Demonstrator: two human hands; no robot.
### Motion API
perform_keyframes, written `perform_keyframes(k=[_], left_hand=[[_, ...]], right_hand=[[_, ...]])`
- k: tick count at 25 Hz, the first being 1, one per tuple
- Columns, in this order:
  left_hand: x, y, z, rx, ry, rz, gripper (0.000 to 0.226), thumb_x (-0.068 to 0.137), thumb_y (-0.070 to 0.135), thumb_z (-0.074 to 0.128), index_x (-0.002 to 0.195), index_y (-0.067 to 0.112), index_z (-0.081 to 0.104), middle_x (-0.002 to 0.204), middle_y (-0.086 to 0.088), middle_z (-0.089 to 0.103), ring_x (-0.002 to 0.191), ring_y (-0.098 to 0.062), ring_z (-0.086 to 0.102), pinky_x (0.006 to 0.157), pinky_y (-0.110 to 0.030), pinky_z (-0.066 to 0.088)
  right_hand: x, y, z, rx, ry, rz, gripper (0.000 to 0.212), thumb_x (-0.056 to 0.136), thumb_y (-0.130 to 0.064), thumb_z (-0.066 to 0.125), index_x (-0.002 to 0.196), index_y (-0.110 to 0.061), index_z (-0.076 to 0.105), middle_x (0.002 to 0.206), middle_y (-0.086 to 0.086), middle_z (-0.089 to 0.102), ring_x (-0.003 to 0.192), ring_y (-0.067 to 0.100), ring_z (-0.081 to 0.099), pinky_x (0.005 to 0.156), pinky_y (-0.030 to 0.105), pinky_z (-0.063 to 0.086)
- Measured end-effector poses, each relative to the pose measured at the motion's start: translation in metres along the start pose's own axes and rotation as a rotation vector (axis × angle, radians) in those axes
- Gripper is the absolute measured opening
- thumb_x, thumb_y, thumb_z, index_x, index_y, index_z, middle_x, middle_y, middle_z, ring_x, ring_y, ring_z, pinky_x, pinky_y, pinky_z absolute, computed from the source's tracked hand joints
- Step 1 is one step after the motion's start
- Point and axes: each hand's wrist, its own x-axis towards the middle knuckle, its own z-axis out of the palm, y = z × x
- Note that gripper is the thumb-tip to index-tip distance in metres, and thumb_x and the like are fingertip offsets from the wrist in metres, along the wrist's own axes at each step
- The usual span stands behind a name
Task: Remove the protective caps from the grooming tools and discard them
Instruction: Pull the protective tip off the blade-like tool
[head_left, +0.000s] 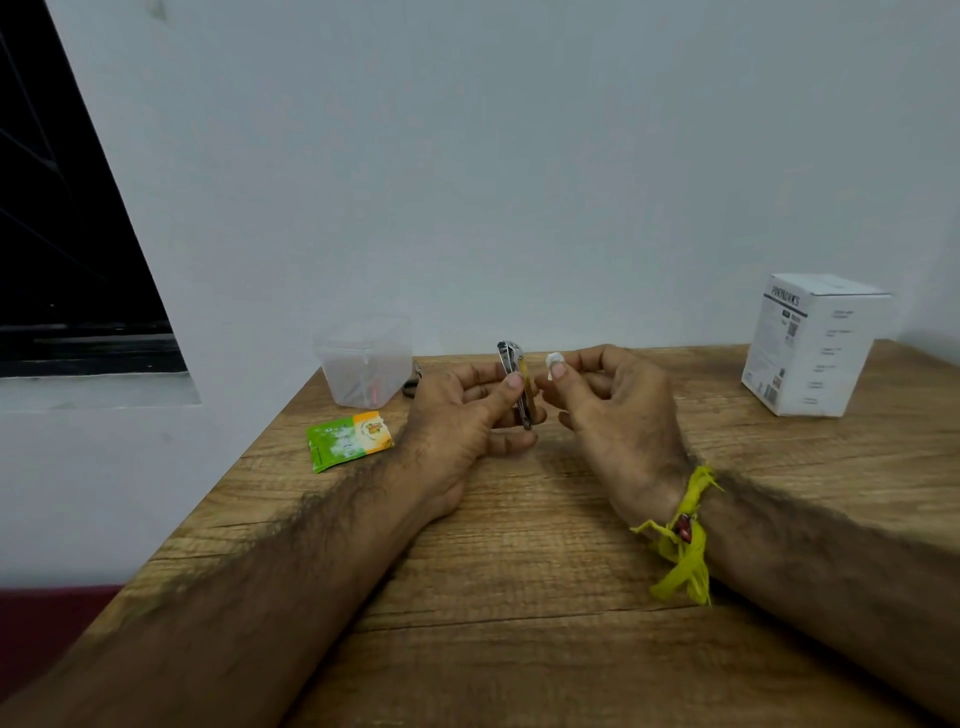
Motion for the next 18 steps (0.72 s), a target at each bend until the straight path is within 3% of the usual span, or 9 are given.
perform_keyframes(k=[5,11,18], left_hand=[[0.003,-0.002,0.0,0.038,0.031,-0.016,0.016,0.093,0.005,0.066,0.107,-0.002,0.064,0.087,-0.014,0.075,0.067,-0.022,0.071,0.057,-0.031,0.062],[0.0,0.002,0.002,0.072,0.041,-0.034,0.029,0.087,0.006,0.074,0.112,-0.004,0.064,0.091,-0.016,0.072,0.067,-0.019,0.07,0.057,-0.028,0.061],[0.007,0.009,-0.007,0.281,0.148,0.158,0.027,0.085,0.001,0.075,0.111,-0.004,0.067,0.064,0.0,0.063,0.06,-0.019,0.067,0.054,-0.028,0.06]], right_hand=[[0.006,0.006,-0.002,-0.052,0.003,-0.004,0.009,0.095,-0.022,0.068,0.091,-0.014,0.068,0.082,0.0,0.078,0.08,0.008,0.075,0.078,0.04,0.061],[0.014,0.006,-0.001,-0.177,0.032,-0.015,0.009,0.094,-0.025,0.067,0.086,-0.02,0.066,0.082,-0.001,0.077,0.081,0.012,0.075,0.079,0.047,0.061],[0.027,0.002,0.034,-0.213,0.127,-0.011,0.015,0.089,-0.027,0.069,0.076,-0.022,0.064,0.071,-0.003,0.074,0.072,0.016,0.073,0.074,0.047,0.061]])
